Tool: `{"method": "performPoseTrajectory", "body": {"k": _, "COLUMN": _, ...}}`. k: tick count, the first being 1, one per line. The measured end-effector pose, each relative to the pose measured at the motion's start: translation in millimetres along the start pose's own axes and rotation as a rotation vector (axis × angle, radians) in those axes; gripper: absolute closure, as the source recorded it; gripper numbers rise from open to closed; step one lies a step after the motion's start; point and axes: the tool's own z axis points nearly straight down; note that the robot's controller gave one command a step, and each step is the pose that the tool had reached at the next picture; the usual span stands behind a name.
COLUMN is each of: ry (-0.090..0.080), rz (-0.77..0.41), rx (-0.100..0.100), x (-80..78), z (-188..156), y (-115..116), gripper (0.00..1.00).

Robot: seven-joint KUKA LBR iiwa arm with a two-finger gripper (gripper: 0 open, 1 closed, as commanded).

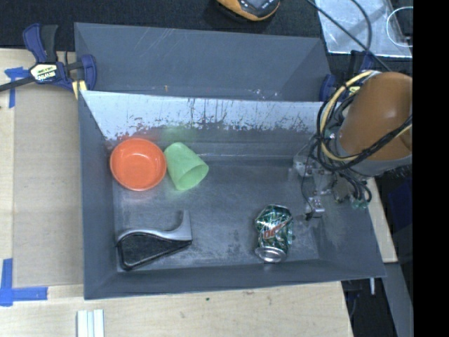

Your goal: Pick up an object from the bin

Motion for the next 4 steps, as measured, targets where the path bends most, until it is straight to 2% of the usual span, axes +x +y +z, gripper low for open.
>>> {"method": "performPoseTrajectory", "body": {"k": 1, "ry": -0.008, "rz": -0.003, "rx": 0.001, "x": -2.0, "z": -4, "y": 0, "gripper": 0.00}}
{"method": "performPoseTrajectory", "body": {"k": 2, "ry": 0.004, "rz": -0.336, "rx": -0.002, "x": 22.8, "z": 82, "y": 20, "gripper": 0.00}}
{"method": "performPoseTrajectory", "body": {"k": 3, "ry": -0.011, "rz": -0.381, "rx": 0.003, "x": 19.0, "z": 21, "y": 21, "gripper": 0.00}}
{"method": "performPoseTrajectory", "body": {"k": 4, "ry": 0.005, "rz": -0.543, "rx": -0.004, "x": 47.5, "z": 51, "y": 81, "gripper": 0.00}}
